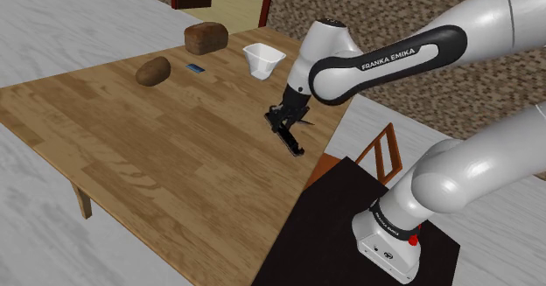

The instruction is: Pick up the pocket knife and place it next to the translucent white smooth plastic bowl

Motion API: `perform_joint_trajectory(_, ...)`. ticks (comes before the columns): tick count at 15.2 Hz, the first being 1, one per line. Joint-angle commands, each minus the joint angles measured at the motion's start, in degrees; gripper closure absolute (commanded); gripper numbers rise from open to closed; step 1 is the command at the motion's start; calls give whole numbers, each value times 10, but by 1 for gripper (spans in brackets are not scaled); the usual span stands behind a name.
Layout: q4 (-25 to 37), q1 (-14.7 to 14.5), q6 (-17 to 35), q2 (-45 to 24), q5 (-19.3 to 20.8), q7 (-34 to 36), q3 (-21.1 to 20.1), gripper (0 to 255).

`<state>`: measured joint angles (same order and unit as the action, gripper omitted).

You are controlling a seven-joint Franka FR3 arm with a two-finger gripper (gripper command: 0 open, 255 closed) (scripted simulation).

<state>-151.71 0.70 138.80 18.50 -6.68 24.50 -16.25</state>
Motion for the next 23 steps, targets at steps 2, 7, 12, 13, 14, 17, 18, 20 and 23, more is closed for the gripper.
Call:
perform_joint_trajectory(2, 12, -1, -29, 17, -2, -2, 3, 255)
perform_joint_trajectory(7, 33, -3, -75, 42, -3, -5, 9, 255)
perform_joint_trajectory(12, 57, -3, -119, 63, -4, -7, 14, 255)
perform_joint_trajectory(13, 62, -3, -128, 66, -3, -7, 15, 255)
perform_joint_trajectory(14, 67, -3, -137, 70, -3, -7, 16, 255)
perform_joint_trajectory(17, 84, -3, -163, 79, -3, -8, 18, 255)
perform_joint_trajectory(18, 89, -3, -171, 82, -2, -8, 19, 255)
perform_joint_trajectory(20, 101, -3, -188, 87, -2, -8, 21, 255)
perform_joint_trajectory(23, 128, 11, -189, 60, 10, -28, 36, 255)
